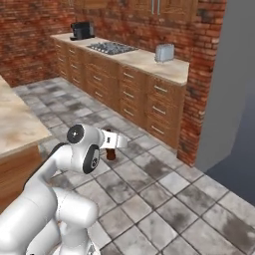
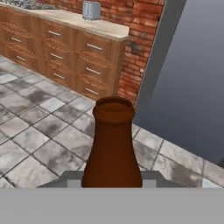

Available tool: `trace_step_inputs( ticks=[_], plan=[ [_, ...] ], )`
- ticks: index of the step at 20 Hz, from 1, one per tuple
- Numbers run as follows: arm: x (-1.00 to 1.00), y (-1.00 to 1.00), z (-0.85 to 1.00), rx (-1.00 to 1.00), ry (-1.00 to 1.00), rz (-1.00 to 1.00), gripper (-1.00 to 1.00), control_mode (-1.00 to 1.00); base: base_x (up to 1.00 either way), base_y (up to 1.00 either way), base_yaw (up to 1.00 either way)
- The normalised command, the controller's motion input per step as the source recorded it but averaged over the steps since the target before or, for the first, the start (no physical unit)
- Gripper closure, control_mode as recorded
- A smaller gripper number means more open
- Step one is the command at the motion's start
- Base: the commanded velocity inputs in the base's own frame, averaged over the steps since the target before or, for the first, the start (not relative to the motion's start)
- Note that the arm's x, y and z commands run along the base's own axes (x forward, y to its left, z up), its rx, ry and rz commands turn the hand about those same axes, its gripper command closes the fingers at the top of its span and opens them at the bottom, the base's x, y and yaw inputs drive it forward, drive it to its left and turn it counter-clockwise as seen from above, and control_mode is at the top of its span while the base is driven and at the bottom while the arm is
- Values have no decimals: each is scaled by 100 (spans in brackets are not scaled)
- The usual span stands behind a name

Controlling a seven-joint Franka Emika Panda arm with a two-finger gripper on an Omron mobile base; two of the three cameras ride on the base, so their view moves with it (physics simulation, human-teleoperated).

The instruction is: Place the large bottle from the dining counter next to the other large bottle outside the sink, and place the small bottle from the dining counter next to the other small bottle inside the sink.

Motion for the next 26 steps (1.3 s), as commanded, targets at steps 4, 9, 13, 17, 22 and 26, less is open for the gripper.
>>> trace_step_inputs(
  ticks=[4,9,13,17,22,26],
  plan=[
    [0,0,0,0,0,0,100,100,100,-70,47],
    [0,0,0,0,0,0,100,100,100,-66,48],
    [0,0,0,0,0,0,100,100,100,-57,47],
    [0,0,0,0,0,0,100,100,100,-47,47],
    [0,0,0,0,0,0,100,100,100,-40,46],
    [0,0,0,0,0,0,100,100,100,-46,44]
  ],
)
